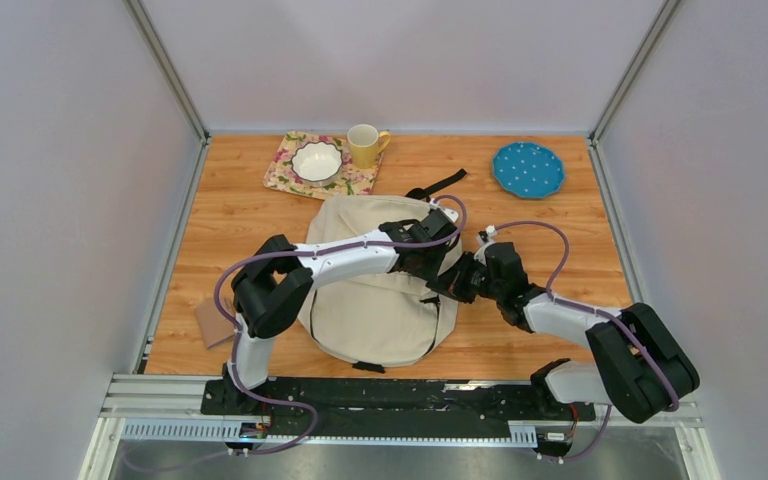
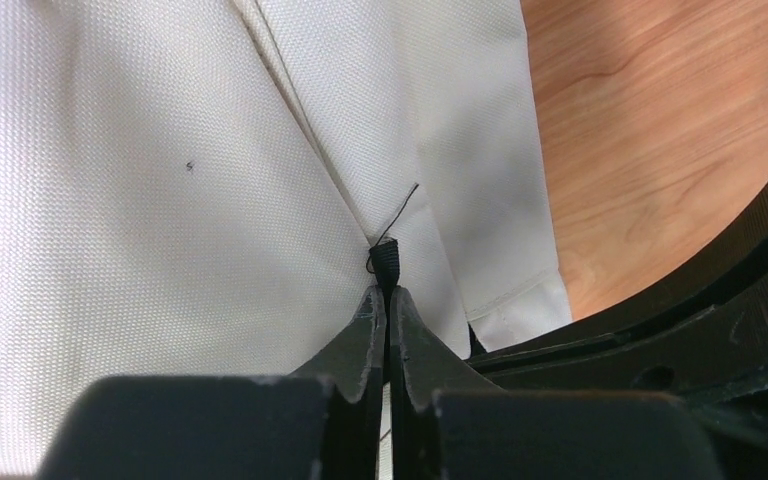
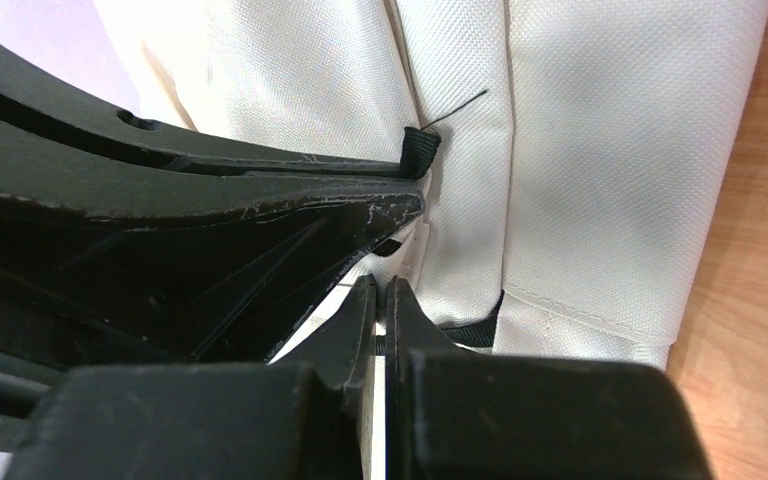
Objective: Pack the student bag
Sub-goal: Unzip the student bag at the center of the board, then adjust the student bag at the center of the board, then pick up the personal item from the corner of the board.
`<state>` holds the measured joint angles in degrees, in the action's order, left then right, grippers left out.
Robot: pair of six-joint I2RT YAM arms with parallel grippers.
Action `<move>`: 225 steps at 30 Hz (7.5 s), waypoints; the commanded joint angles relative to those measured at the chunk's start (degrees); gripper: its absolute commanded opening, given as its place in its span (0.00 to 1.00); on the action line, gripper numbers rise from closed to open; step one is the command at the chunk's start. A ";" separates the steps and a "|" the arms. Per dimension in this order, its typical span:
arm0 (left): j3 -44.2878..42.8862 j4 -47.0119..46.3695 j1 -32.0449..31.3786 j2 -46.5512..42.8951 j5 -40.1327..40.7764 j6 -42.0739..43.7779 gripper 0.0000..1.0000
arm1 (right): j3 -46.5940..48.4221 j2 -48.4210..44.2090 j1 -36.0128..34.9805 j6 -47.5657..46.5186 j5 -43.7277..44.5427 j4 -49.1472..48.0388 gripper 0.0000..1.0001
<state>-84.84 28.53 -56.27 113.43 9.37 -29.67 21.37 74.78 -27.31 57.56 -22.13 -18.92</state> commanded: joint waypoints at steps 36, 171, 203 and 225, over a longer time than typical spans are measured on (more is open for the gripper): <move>9.78 1.96 0.28 -17.62 14.45 4.88 0.00 | -0.71 -5.53 -0.46 -1.92 7.98 8.10 0.00; 59.61 4.95 47.22 -76.78 -1.28 12.62 0.83 | 74.60 34.20 -21.47 -22.13 29.33 45.98 0.83; 50.73 9.70 85.36 -60.25 2.01 5.34 0.84 | 53.87 17.33 -31.40 -21.43 13.70 41.15 0.84; 64.00 -2.43 93.62 -57.51 -24.47 5.15 0.82 | 59.13 23.91 -31.40 -21.70 7.03 40.27 0.84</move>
<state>-25.41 27.75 37.01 57.76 -1.72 -23.75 75.46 95.72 -58.67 37.58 -11.94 22.90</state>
